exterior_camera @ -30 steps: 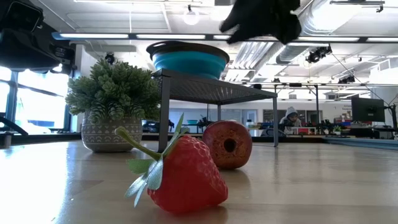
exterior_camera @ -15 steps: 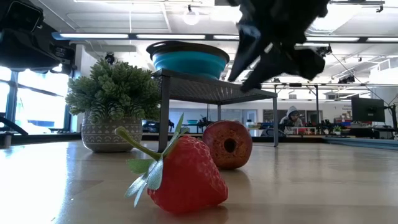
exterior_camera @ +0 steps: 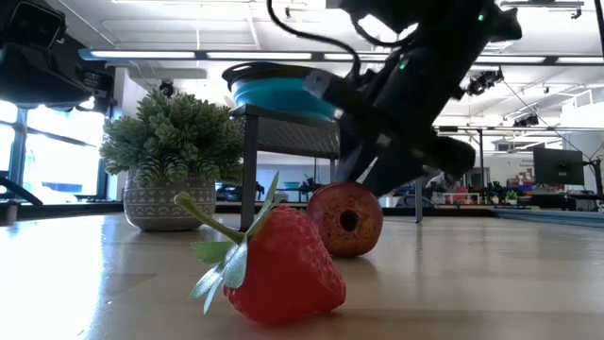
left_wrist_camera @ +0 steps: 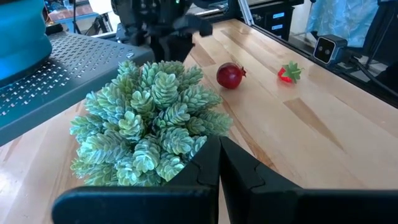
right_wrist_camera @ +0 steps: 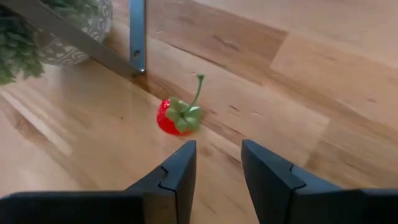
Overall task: Pick & Place Fruit
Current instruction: Put the strawberry into the blue strainer bowl on the shelf
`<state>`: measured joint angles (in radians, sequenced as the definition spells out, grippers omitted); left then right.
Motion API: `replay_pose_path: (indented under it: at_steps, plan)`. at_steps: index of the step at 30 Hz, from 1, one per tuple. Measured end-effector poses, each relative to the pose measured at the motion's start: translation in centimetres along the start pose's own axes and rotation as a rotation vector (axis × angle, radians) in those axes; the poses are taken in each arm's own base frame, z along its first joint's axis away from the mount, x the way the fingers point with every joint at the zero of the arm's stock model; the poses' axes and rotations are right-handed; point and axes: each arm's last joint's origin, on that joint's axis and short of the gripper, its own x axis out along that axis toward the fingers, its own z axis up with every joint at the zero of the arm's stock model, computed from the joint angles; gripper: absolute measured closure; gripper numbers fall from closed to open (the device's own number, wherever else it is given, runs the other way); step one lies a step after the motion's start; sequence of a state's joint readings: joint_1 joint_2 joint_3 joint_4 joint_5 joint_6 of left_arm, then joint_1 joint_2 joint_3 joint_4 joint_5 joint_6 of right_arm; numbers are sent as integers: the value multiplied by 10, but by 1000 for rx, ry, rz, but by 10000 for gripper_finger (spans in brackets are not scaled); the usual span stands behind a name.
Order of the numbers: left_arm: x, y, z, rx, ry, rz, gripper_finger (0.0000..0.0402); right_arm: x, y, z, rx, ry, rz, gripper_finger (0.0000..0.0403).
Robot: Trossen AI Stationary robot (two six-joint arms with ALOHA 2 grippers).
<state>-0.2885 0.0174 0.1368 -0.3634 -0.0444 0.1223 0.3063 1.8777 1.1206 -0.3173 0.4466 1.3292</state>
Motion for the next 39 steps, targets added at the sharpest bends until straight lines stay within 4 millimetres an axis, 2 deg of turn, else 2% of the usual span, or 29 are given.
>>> replay_pose_path:
  at_steps: [4,9,16,19,25,39]
  plan:
    - [0,0,0,0,1,0,400,14,1,-1,-26,-16,16,282]
    - [0,0,0,0,3,0,400,20,5,1,-73,-63,47,273]
    - [0,0,0,1,3,0,400,19,5,2,-116,-103,42,208]
    - [0,0,0,1,4,0,400,19,5,3,-120,-122,36,192]
    - [0,0,0,1,4,0,400,20,5,3,-133,-139,26,199]
    - [0,0,0,0,3,0,400,42,6,-6,-179,-201,36,215]
